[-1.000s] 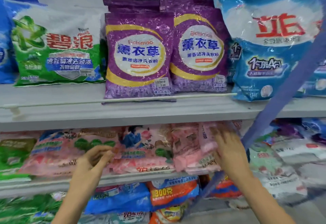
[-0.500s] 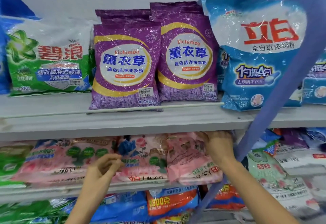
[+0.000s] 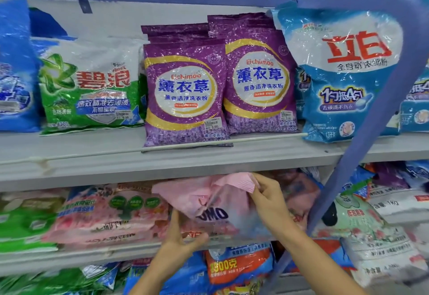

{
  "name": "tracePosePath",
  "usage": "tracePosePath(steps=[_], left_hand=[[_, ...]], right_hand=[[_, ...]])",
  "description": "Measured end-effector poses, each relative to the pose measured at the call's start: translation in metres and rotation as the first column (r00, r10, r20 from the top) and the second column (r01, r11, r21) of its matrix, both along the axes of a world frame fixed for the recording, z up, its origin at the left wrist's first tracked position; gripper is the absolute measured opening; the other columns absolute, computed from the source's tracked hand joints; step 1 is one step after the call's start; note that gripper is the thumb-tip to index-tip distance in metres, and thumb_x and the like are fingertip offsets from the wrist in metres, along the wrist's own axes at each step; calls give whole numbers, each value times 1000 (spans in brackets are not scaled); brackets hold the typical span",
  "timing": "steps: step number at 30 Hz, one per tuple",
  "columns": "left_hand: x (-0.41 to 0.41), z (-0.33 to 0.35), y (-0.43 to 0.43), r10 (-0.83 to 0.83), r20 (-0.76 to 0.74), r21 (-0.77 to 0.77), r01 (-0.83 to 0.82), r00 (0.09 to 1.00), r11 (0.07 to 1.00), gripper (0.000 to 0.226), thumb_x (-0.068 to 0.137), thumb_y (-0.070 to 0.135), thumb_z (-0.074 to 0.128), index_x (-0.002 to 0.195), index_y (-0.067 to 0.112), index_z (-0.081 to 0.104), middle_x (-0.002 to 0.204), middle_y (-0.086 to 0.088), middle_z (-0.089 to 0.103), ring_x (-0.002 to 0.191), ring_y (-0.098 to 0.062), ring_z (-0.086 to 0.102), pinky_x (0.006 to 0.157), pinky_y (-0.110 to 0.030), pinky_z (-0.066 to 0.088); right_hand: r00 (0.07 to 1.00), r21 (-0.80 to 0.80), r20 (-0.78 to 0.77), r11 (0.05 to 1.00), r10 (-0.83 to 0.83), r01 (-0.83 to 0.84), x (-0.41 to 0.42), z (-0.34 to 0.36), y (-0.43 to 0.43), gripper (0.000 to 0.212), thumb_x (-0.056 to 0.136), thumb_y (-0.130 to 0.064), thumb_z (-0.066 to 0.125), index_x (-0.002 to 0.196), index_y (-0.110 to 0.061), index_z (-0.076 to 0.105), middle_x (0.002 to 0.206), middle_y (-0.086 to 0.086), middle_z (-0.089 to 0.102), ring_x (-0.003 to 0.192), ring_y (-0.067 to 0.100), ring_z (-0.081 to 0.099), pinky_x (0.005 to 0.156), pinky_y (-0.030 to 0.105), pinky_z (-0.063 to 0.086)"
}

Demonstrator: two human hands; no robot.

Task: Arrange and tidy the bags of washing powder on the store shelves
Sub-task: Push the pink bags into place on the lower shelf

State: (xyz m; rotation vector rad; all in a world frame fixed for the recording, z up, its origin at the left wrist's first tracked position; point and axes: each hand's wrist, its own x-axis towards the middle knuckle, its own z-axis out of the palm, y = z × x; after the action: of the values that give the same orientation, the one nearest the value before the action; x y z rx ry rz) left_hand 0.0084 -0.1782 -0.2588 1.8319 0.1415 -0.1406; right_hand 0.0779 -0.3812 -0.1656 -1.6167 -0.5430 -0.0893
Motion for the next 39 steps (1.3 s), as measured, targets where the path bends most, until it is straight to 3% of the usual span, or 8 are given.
tracePosePath(steps=[6, 9, 13, 20, 25, 27, 30, 39], left_hand=[[6, 14, 39, 167, -69, -336, -181, 983, 924, 75, 59, 50, 77, 122, 32, 41, 122, 11, 56, 114, -13, 54, 107, -37, 37], [4, 20, 41, 165, -94, -357, -188, 982, 915, 68, 60, 36, 76, 121, 20, 51, 115, 4, 65, 111, -16, 60, 95, -33, 47], [-11, 30, 39, 366, -85, -386, -369, 927, 846, 57, 48, 30, 78, 99, 10, 64, 81, 1, 75, 67, -12, 71, 53, -19, 52], [-50, 56, 61, 444, 144, -378, -365, 884, 851, 43, 52, 18, 84, 90, 15, 65, 76, 14, 74, 67, -5, 69, 52, -12, 49], [-76, 60, 78, 419, 295, -240, -358, 859, 902, 55, 50, 1, 90, 87, 31, 63, 79, 29, 69, 74, 5, 66, 52, -8, 48], [-83, 66, 86, 420, 318, -230, -361, 850, 904, 51, 49, 6, 92, 83, 33, 65, 80, 28, 69, 73, 6, 66, 50, -10, 49], [-90, 81, 99, 453, 370, -264, -376, 811, 888, 51, 43, 24, 94, 85, 41, 70, 81, 14, 73, 71, -4, 69, 56, -19, 54], [-118, 129, 133, 623, 533, -185, -640, 573, 746, 46, 47, 53, 80, 80, 25, 66, 76, 3, 71, 74, -23, 67, 67, -48, 55]], right_hand=[[988, 184, -154, 983, 23, 5, -15, 19, 43, 27, 89, -23, 46, 84, -15, 71, 78, -4, 73, 78, 8, 62, 68, 20, 49], [982, 177, -188, 982, -33, 67, -15, 24, 47, 28, 86, -28, 46, 81, -18, 72, 75, -6, 73, 74, 6, 63, 67, 20, 50], [977, 126, -179, 982, -118, 141, -19, 26, 37, 29, 88, -28, 45, 80, -20, 72, 73, -9, 72, 68, -1, 63, 60, 12, 48], [948, 144, -314, 984, -55, 105, -47, 40, 36, 48, 98, -27, 33, 77, -23, 76, 83, -6, 74, 71, 1, 64, 63, 21, 45], [998, -375, 56, 927, 1, 20, -74, 98, 44, 27, 87, -46, 58, 94, -24, 71, 93, -5, 74, 88, 12, 69, 77, 28, 54], [960, -714, 276, 680, 54, 167, -86, 111, 72, 47, 77, -67, 56, 102, -30, 67, 95, -15, 71, 90, 4, 65, 79, 25, 51], [828, -828, 508, 399, 237, 394, -95, 114, 117, 54, 77, -71, 49, 114, -33, 59, 107, -14, 64, 100, 8, 58, 83, 30, 46], [660, -643, 691, 667, 294, 377, -87, 118, 194, 32, 91, -43, 55, 105, -17, 66, 100, -1, 67, 91, 22, 63, 71, 33, 47]])
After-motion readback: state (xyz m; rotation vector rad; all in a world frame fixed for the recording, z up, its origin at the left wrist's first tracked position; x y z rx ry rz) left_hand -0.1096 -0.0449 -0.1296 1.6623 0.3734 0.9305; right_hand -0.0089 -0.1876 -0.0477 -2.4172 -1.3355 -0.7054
